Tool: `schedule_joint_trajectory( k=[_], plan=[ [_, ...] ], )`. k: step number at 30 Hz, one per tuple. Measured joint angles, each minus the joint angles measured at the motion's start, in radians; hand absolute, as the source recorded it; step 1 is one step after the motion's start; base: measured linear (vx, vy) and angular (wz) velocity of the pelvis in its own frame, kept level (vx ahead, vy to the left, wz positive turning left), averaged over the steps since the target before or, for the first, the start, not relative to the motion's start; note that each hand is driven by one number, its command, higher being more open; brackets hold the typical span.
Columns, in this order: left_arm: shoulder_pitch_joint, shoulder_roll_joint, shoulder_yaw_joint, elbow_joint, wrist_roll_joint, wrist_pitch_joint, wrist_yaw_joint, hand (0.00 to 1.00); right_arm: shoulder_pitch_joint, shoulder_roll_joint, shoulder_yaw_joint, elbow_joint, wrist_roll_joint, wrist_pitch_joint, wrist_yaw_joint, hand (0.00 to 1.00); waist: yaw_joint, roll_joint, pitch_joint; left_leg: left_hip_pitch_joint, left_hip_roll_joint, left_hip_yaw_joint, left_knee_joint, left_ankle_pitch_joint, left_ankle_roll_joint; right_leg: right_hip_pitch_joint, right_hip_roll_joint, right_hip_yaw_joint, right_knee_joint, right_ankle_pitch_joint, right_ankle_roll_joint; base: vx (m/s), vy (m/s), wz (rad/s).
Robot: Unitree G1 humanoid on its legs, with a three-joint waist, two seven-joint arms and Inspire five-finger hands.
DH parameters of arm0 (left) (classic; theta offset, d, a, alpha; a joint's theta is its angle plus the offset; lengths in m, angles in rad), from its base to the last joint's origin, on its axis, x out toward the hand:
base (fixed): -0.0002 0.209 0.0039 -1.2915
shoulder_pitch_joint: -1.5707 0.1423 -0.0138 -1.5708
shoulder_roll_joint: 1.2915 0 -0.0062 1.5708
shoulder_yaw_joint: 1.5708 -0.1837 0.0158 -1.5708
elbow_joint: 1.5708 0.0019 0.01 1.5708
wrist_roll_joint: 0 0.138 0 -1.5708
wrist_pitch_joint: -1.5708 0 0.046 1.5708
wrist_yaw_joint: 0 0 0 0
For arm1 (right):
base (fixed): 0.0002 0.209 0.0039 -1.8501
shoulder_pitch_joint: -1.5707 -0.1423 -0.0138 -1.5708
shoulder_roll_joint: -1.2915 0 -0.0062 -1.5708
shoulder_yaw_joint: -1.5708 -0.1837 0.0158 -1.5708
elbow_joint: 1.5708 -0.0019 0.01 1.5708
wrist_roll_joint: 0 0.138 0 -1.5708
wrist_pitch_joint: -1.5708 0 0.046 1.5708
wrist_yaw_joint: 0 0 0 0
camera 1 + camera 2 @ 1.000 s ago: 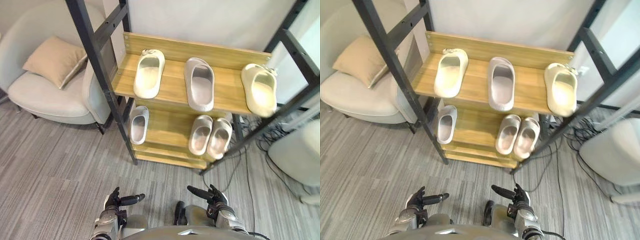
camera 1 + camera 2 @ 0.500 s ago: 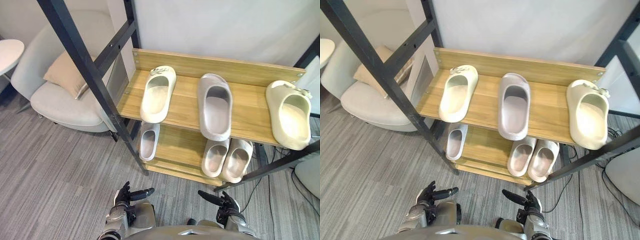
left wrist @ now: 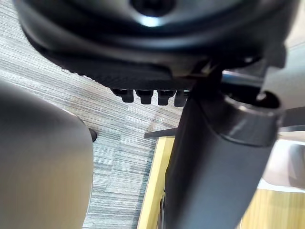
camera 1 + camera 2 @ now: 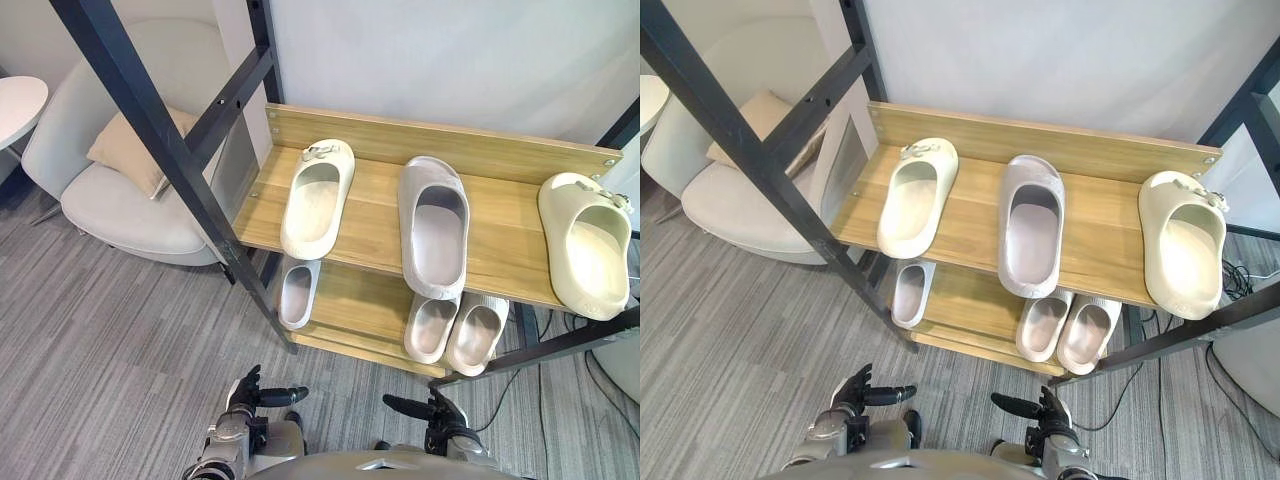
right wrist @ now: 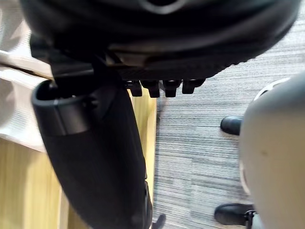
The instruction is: Organize the slippers on the shoe rack
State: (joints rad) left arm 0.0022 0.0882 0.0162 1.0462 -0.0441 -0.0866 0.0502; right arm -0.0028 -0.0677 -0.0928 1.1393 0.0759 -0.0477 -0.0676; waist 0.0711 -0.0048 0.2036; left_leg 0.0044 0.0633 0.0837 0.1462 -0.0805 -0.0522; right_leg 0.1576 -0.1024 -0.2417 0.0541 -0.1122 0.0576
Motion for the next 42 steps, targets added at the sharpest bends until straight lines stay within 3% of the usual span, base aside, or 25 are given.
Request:
schedule_joint_trajectory(
  k=[5, 13, 18, 24, 30, 32, 33, 34, 38, 40, 42],
  plan=[
    [0.000, 0.003, -0.002, 0.003, 0.018, 0.000, -0.008, 1.00, -0.009, -0.009, 0.105, 0.002, -0.017, -0.002, 0.026, 1.00, 0.001, -0.010, -0.006, 0.020, -0.019, -0.011, -0.052, 0.040, 0.011, 0.004, -0.011, -0.007, -0.006, 0.010, 0.004, -0.05, 0.025, 0.08],
    [0.000, 0.003, -0.022, 0.000, 0.018, -0.001, -0.006, 1.00, -0.062, 0.000, 0.496, -0.090, -0.034, -0.005, 0.086, 1.00, 0.013, -0.020, -0.012, 0.042, -0.041, -0.056, -0.156, 0.130, 0.021, -0.001, -0.024, -0.042, -0.006, 0.017, 0.009, -0.09, 0.018, 0.18],
    [-0.001, 0.002, -0.021, -0.013, 0.017, -0.003, 0.008, 1.00, -0.111, 0.020, 0.737, -0.275, 0.031, -0.005, 0.152, 1.00, 0.038, -0.018, -0.011, 0.043, -0.044, -0.067, -0.164, 0.143, 0.022, -0.003, -0.023, -0.036, -0.006, 0.021, 0.008, -0.05, 0.013, 0.04],
    [-0.001, 0.002, -0.019, -0.021, 0.016, -0.014, 0.029, 1.00, -0.158, 0.002, 0.875, -0.607, 0.211, -0.007, 0.237, 1.00, 0.050, -0.018, -0.011, 0.043, -0.044, -0.066, -0.159, 0.143, 0.022, 0.002, -0.020, -0.023, -0.023, 0.040, 0.013, 0.00, 0.004, -0.04],
    [-0.002, 0.002, -0.022, -0.020, 0.016, -0.015, 0.041, 1.00, -0.161, -0.084, 0.880, -1.006, 0.330, -0.012, 0.266, 1.00, 0.052, -0.017, -0.012, 0.059, -0.032, -0.044, -0.159, 0.137, 0.013, 0.004, -0.013, 0.004, -0.026, 0.048, 0.010, -0.03, 0.006, -0.13],
    [-0.002, 0.008, -0.040, -0.007, 0.017, -0.016, 0.041, 1.00, -0.161, -0.138, 0.853, -1.210, 0.384, -0.025, 0.271, 1.00, 0.033, -0.016, -0.016, 0.073, -0.027, -0.026, -0.161, 0.132, 0.007, 0.003, -0.011, 0.025, -0.017, 0.047, 0.008, -0.03, 0.014, -0.28],
    [-0.002, 0.008, -0.041, -0.005, 0.017, -0.016, 0.041, 1.00, -0.161, -0.141, 0.848, -1.227, 0.391, -0.027, 0.273, 1.00, 0.031, -0.016, -0.016, 0.074, -0.027, -0.024, -0.162, 0.132, 0.007, 0.003, -0.011, 0.026, -0.017, 0.047, 0.008, -0.02, 0.007, -0.26],
    [-0.002, 0.009, -0.042, 0.003, 0.019, -0.018, 0.041, 1.00, -0.157, -0.156, 0.792, -1.356, 0.439, -0.063, 0.275, 1.00, 0.019, -0.013, -0.018, 0.083, -0.022, -0.010, -0.162, 0.130, 0.005, 0.001, -0.008, 0.041, -0.013, 0.049, 0.010, -0.02, 0.000, -0.20],
    [0.005, 0.007, -0.070, 0.021, 0.021, -0.021, 0.051, 1.00, -0.131, -0.154, 0.617, -1.551, 0.497, -0.154, 0.268, 1.00, -0.001, 0.001, -0.039, 0.084, -0.018, -0.004, -0.162, 0.131, 0.007, -0.001, -0.004, 0.048, -0.014, 0.051, 0.009, 0.00, -0.008, -0.09],
    [0.016, 0.000, -0.070, 0.021, 0.019, -0.022, 0.048, 1.00, -0.095, -0.141, 0.503, -1.602, 0.495, -0.212, 0.239, 1.00, -0.008, 0.014, -0.056, 0.088, -0.017, -0.002, -0.163, 0.131, 0.007, 0.000, -0.003, 0.053, -0.015, 0.051, 0.009, 0.01, -0.008, -0.07],
    [0.028, -0.004, -0.071, 0.021, 0.017, -0.021, 0.037, 1.00, -0.089, -0.129, 0.435, -1.604, 0.473, -0.234, 0.193, 1.00, -0.029, 0.025, -0.062, 0.096, -0.014, 0.002, -0.167, 0.131, 0.007, 0.002, -0.001, 0.061, -0.014, 0.052, 0.008, 0.00, -0.004, -0.13]
  ],
)
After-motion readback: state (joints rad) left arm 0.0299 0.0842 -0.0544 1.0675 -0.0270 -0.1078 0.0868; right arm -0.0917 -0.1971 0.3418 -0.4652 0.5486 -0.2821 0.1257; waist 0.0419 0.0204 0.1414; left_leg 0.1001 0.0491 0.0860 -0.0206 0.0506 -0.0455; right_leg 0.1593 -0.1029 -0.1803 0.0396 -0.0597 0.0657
